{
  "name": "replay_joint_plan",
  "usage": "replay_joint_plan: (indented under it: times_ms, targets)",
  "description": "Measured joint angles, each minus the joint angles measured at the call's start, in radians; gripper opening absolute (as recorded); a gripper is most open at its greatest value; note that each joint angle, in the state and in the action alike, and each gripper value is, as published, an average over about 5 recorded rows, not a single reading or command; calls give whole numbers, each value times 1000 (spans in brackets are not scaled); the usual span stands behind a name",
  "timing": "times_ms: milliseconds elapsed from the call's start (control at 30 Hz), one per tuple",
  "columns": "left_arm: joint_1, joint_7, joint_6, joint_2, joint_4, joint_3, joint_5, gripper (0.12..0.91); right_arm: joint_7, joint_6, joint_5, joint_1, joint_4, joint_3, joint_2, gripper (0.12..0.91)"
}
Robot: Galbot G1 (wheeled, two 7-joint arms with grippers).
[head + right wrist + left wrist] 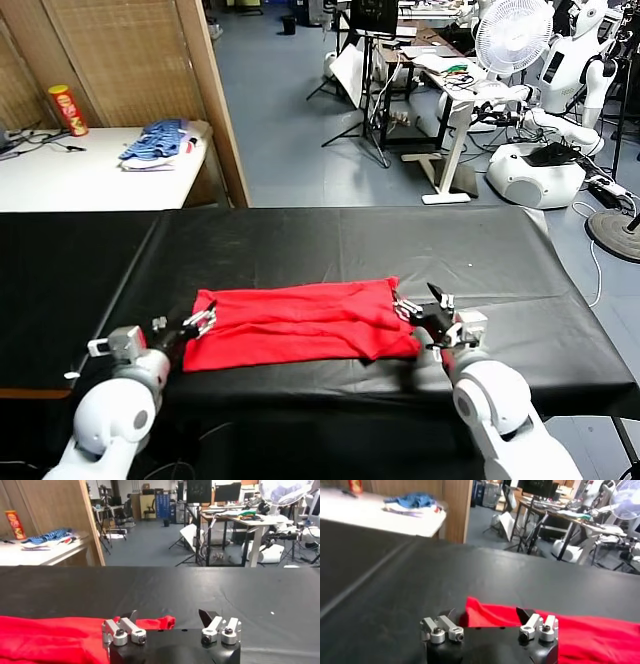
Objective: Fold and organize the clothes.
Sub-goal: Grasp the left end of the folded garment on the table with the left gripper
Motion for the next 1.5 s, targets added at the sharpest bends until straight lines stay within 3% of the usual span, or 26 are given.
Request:
replay_joint_plan:
  times_ms: [233,567,667,900,1033,1267,1400,1500]
  targets:
    - [33,30,-9,-19,22,-8,-17,798,-2,2,1,-15,13,10,5,798]
    - [29,22,-20,-62,65,-5,-31,793,-4,4,-2,-15,14,16,4,798]
    - [33,22,-26,-74,68,-6,-31,716,-4,4,-4,-13,15,13,5,798]
    - [43,27,-44,-98,68,-1,-4,331,-6,6,-10,-14,17,17,6,798]
    - [46,46,-72,-104,61,13,90,161,-6,7,-22,-16,19,19,10,798]
    - [46,69,-135,-70,72,9,363,146,-2,4,-30,-18,32,28,18,798]
    - [65,68,-162,7,74,-25,530,145,0,2,-34,-21,34,26,29,798]
    - [77,68,-161,73,63,-52,592,145,0,2,-44,-26,36,20,39,798]
